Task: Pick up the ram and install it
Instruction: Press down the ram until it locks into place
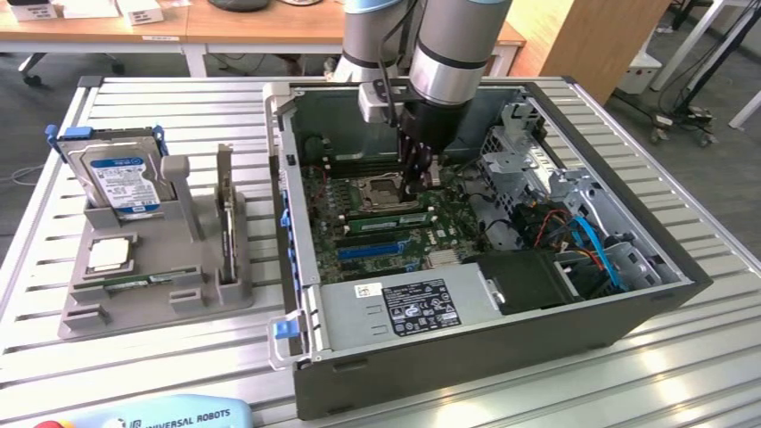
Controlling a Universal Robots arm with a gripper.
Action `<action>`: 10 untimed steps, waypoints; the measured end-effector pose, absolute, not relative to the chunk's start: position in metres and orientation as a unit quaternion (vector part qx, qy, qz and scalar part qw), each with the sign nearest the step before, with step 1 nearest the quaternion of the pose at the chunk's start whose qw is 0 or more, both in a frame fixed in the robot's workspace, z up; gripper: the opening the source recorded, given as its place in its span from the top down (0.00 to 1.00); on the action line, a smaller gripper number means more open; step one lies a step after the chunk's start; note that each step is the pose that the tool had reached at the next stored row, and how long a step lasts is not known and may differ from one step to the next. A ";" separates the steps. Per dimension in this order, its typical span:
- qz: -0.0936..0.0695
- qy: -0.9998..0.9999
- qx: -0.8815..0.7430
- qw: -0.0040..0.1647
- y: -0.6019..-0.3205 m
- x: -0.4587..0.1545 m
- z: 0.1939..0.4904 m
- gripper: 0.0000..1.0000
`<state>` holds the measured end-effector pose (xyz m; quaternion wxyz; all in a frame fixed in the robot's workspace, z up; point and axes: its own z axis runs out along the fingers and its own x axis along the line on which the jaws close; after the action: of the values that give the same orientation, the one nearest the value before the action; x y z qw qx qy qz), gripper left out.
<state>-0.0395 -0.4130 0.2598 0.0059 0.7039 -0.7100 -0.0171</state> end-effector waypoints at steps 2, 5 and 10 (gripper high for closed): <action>-0.017 -0.710 0.704 0.006 -0.413 -0.039 0.260 0.90; -0.017 -0.710 0.704 0.006 -0.413 -0.039 0.260 0.90; -0.017 -0.710 0.704 0.006 -0.413 -0.039 0.260 0.90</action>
<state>-0.0393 -0.4130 0.2598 0.0059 0.7040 -0.7100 -0.0171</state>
